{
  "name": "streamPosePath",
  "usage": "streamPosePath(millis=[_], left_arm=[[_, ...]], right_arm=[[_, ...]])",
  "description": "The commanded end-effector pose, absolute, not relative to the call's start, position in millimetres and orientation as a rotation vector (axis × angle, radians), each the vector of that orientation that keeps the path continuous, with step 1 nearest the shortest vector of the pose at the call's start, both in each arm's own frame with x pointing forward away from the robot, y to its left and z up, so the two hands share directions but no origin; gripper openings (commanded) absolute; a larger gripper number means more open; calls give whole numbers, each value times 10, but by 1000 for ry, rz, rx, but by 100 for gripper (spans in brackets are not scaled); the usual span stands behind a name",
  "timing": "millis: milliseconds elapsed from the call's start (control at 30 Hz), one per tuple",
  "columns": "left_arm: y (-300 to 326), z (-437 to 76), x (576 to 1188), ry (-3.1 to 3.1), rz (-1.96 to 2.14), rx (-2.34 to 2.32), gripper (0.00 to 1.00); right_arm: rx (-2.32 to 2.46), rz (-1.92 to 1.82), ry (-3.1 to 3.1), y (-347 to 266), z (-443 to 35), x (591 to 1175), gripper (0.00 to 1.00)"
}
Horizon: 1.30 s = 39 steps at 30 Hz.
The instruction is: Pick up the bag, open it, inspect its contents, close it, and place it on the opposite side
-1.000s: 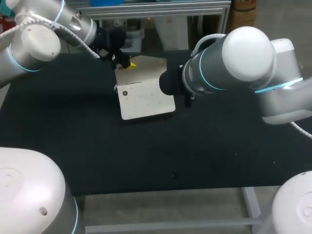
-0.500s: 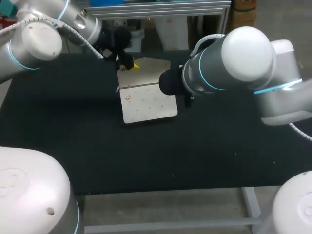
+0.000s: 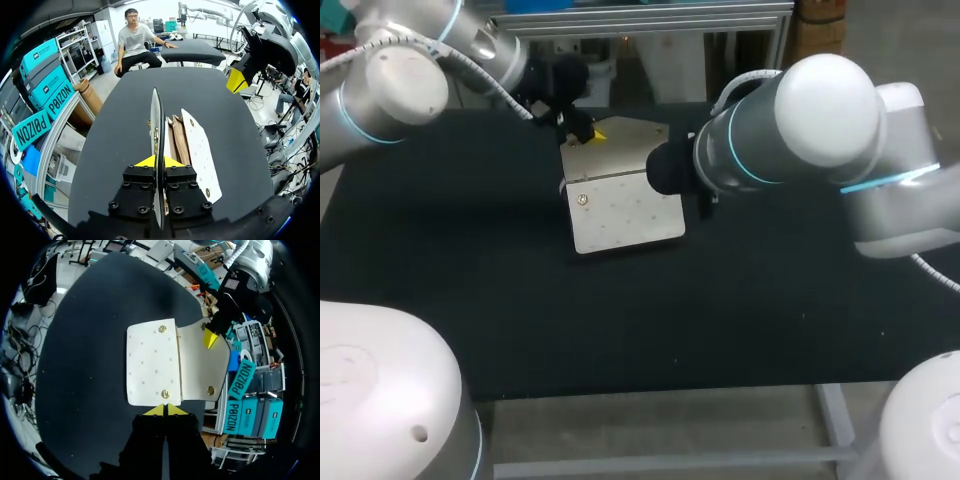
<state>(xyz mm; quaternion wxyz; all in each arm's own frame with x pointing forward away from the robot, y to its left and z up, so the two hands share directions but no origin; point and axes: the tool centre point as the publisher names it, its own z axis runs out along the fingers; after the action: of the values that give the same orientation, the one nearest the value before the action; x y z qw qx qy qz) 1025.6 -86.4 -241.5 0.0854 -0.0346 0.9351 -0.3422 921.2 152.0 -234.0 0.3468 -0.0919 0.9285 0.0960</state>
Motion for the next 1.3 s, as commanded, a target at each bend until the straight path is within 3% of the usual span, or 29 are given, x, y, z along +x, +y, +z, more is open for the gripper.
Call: streamPosePath(millis=[33, 700, 1300], left_arm=[[-881, -2399, 10234, 2787, -1020, -98, 0], [-963, -2325, 10148, 2778, -1036, -75, 0], [-930, -2300, 10108, 2768, -1085, -76, 0]], right_arm=[[-257, 237, 2374, 1586, -2427, 9308, 0], [-279, 224, 2386, 1790, -2712, 9909, 0], [-269, 197, 2445, 1971, -2898, 10086, 0]])
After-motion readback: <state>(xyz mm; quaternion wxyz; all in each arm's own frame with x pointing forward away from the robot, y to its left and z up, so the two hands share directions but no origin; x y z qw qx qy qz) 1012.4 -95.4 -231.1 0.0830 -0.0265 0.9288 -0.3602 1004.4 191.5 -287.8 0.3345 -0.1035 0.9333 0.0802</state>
